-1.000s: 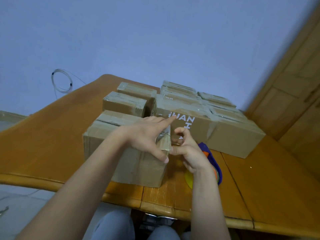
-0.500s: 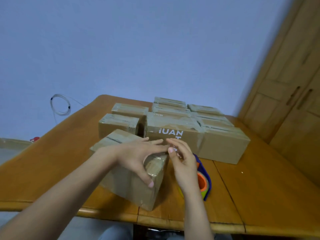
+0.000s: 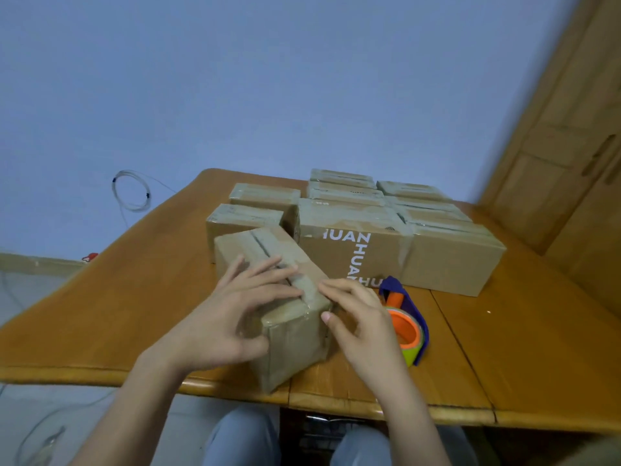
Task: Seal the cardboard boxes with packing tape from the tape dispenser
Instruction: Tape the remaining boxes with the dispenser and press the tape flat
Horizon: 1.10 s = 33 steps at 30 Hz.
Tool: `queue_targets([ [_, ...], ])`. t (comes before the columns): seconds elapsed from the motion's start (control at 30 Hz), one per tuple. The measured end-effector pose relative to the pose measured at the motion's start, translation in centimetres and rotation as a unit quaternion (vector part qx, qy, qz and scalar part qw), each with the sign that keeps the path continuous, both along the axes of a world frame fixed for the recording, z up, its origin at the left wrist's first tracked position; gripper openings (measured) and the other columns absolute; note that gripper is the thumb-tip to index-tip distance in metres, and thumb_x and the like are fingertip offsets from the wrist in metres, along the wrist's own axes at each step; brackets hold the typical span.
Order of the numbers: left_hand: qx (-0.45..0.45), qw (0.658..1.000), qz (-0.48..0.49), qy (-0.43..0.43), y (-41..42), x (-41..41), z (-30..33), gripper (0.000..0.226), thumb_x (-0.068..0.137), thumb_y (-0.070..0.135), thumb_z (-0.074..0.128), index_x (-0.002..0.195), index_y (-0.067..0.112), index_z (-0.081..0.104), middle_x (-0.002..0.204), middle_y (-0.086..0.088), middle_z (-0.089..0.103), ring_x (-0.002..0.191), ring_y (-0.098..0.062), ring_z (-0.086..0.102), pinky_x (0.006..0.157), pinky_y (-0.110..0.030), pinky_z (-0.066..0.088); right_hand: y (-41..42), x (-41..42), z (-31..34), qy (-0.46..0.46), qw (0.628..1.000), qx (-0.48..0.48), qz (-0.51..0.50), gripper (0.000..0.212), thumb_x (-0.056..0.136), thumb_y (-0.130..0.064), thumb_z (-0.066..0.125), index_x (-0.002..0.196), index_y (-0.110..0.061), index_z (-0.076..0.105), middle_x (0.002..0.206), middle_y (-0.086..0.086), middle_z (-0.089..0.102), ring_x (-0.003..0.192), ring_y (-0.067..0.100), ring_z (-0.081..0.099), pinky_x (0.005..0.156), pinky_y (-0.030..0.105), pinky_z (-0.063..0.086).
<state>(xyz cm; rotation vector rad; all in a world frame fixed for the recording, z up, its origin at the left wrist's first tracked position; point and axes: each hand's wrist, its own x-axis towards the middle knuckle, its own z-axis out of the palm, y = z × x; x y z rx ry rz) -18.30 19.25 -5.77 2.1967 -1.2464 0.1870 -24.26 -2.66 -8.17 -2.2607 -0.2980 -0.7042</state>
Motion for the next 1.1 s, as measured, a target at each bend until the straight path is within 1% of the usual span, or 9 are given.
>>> queue_targets([
  [0.13, -0.085, 0.995, 0.025, 0.046, -0.2, -1.0, -2.3, 0.063, 0.078, 0.047, 0.058, 0.138, 0.050, 0.038, 0.153, 0.027, 0.024, 0.147, -0.003, 0.002, 0.114, -0.056, -0.015, 0.1, -0.9, -0.1, -0.028, 0.999, 0.020, -0.005, 0.035, 0.081, -0.031, 0.063, 0.114, -0.025, 0.068, 0.108, -0.023, 0.052, 0.108, 0.008, 0.051, 0.092, 0.013, 0.037],
  [0.23, -0.168, 0.982, 0.043, 0.072, -1.5, -0.8, -3.1, 0.051, 0.081, 0.059, 0.060, 0.129, 0.044, 0.052, 0.146, 0.021, 0.040, 0.146, -0.006, 0.015, 0.115, -0.061, 0.001, 0.5, -1.1, -0.5, -0.019, 0.999, 0.027, -0.009, 0.040, 0.079, -0.044, 0.061, 0.116, -0.031, 0.066, 0.107, -0.023, 0.045, 0.106, 0.009, 0.049, 0.091, 0.016, 0.039],
  [0.33, -0.235, 0.969, 0.035, 0.064, -2.8, -0.3, -3.6, 0.036, 0.083, 0.048, 0.065, 0.116, 0.033, 0.065, 0.136, 0.013, 0.052, 0.143, -0.015, 0.026, 0.116, -0.045, 0.022, 0.6, -0.8, -0.9, -0.016, 0.998, 0.053, -0.024, 0.039, 0.077, -0.048, 0.063, 0.111, -0.031, 0.067, 0.107, -0.023, 0.042, 0.107, 0.010, 0.048, 0.090, 0.024, 0.042],
  [0.43, -0.263, 0.962, 0.027, 0.062, -3.5, -0.1, -4.2, 0.030, 0.082, 0.038, 0.068, 0.110, 0.027, 0.067, 0.130, 0.009, 0.056, 0.141, -0.020, 0.030, 0.115, -0.030, 0.024, 0.8, -0.5, -1.4, -0.029, 0.996, 0.073, -0.029, 0.037, 0.076, -0.046, 0.066, 0.107, -0.028, 0.068, 0.106, -0.021, 0.041, 0.106, 0.010, 0.048, 0.089, 0.026, 0.045],
  [0.53, -0.299, 0.951, 0.030, 0.068, -3.5, 0.0, -4.9, 0.028, 0.082, 0.036, 0.068, 0.108, 0.027, 0.065, 0.128, 0.010, 0.057, 0.140, -0.020, 0.032, 0.114, -0.029, 0.027, 1.1, 0.0, -1.8, -0.047, 0.996, 0.077, -0.027, 0.032, 0.076, -0.046, 0.067, 0.104, -0.031, 0.066, 0.105, -0.016, 0.042, 0.103, 0.011, 0.050, 0.086, 0.026, 0.046],
  [0.83, -0.331, 0.942, 0.020, 0.042, -3.9, 0.2, -5.4, 0.023, 0.085, 0.033, 0.066, 0.106, 0.023, 0.067, 0.123, 0.005, 0.060, 0.137, -0.028, 0.036, 0.113, -0.035, 0.028, 2.4, 0.3, -1.7, -0.061, 0.985, 0.157, -0.019, 0.026, 0.075, -0.037, 0.068, 0.100, -0.030, 0.066, 0.100, -0.014, 0.044, 0.098, 0.024, 0.051, 0.081, 0.028, 0.046],
  [0.93, -0.309, 0.950, 0.020, 0.038, -3.4, 0.4, -5.2, 0.025, 0.083, 0.032, 0.065, 0.106, 0.024, 0.067, 0.123, 0.006, 0.061, 0.136, -0.028, 0.037, 0.113, -0.036, 0.028, 1.8, -0.3, -1.5, -0.044, 0.990, 0.135, 0.002, 0.026, 0.080, -0.034, 0.063, 0.105, -0.032, 0.067, 0.102, -0.018, 0.045, 0.101, 0.021, 0.051, 0.084, 0.032, 0.045],
  [1.03, -0.288, 0.955, -0.017, 0.073, -2.8, 0.7, -4.8, 0.035, 0.078, 0.028, 0.058, 0.111, 0.022, 0.068, 0.127, 0.004, 0.061, 0.137, -0.028, 0.034, 0.114, -0.035, 0.025, 0.1, -1.3, -0.4, -0.021, 0.996, 0.090, 0.007, 0.030, 0.086, -0.033, 0.051, 0.112, -0.039, 0.065, 0.107, -0.022, 0.052, 0.107, 0.012, 0.051, 0.090, 0.020, 0.039],
  [1.1, -0.293, 0.950, -0.039, 0.101, -2.5, 1.0, -4.2, 0.035, 0.081, 0.035, 0.058, 0.110, 0.020, 0.069, 0.125, 0.002, 0.063, 0.135, -0.028, 0.037, 0.113, -0.033, 0.025, -2.0, -1.6, 0.7, -0.005, 0.993, 0.117, -0.034, 0.034, 0.083, -0.034, 0.049, 0.115, -0.040, 0.060, 0.108, -0.022, 0.058, 0.108, 0.007, 0.052, 0.089, 0.018, 0.039],
])
